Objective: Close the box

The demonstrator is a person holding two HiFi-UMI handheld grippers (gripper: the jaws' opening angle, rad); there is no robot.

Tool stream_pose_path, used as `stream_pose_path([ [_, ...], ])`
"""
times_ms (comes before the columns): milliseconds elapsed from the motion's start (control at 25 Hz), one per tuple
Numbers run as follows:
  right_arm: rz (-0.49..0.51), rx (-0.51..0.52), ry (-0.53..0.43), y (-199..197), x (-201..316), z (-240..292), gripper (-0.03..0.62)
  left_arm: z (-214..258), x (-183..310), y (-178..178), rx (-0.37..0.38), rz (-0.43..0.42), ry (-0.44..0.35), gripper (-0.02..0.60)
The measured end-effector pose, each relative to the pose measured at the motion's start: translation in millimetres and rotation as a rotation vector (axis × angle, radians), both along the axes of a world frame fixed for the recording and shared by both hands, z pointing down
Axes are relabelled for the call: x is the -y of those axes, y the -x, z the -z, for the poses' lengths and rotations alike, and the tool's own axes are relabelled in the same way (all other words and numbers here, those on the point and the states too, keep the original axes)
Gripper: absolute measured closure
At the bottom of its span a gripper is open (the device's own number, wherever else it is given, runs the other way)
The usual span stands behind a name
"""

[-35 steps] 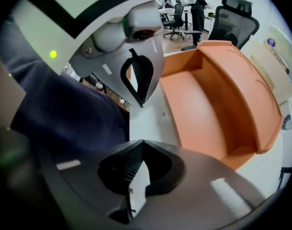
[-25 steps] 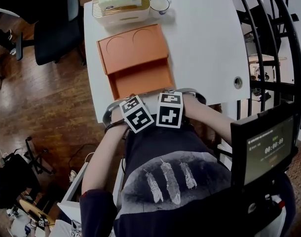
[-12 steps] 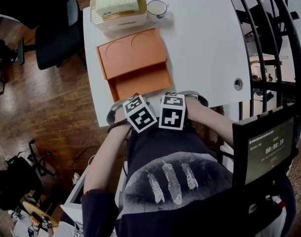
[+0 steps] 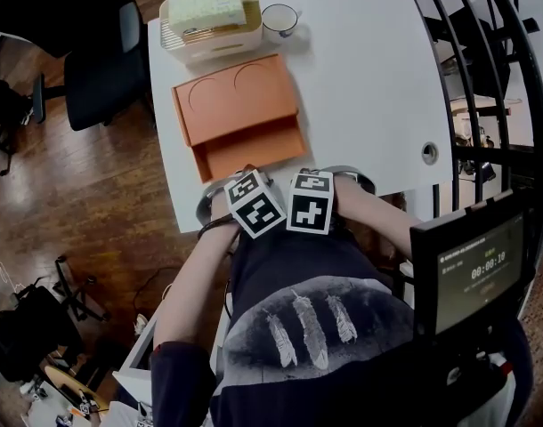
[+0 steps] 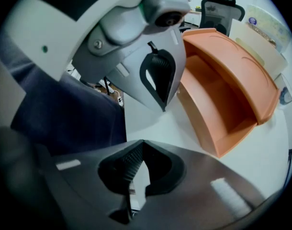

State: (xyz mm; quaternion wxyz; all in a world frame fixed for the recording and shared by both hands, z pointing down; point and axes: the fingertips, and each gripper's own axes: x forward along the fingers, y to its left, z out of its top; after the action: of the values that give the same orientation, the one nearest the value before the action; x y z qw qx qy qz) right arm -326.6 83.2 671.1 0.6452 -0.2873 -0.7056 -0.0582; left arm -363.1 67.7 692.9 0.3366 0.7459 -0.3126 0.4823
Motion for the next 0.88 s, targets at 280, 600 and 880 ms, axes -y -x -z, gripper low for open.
stream_pose_path([
  [280, -0.009, -0.011, -0.001, -4.4, 2.7, -1.5, 0.591, -0.2, 4.4, 9.3, 0.032, -0.014, 0.001, 0.568],
  [600, -0.011, -0.006, -0.002, 1.4, 3.5, -0.6, 0.591, 2.6, 15.3, 24.7, 0.044, 0.001, -0.009, 0.568],
  [880, -0.021, -0.005, 0.019, 5.9, 4.3, 4.1, 0.591, 3.4, 24.7, 32.2, 0.055, 0.000, -0.019, 0.568],
])
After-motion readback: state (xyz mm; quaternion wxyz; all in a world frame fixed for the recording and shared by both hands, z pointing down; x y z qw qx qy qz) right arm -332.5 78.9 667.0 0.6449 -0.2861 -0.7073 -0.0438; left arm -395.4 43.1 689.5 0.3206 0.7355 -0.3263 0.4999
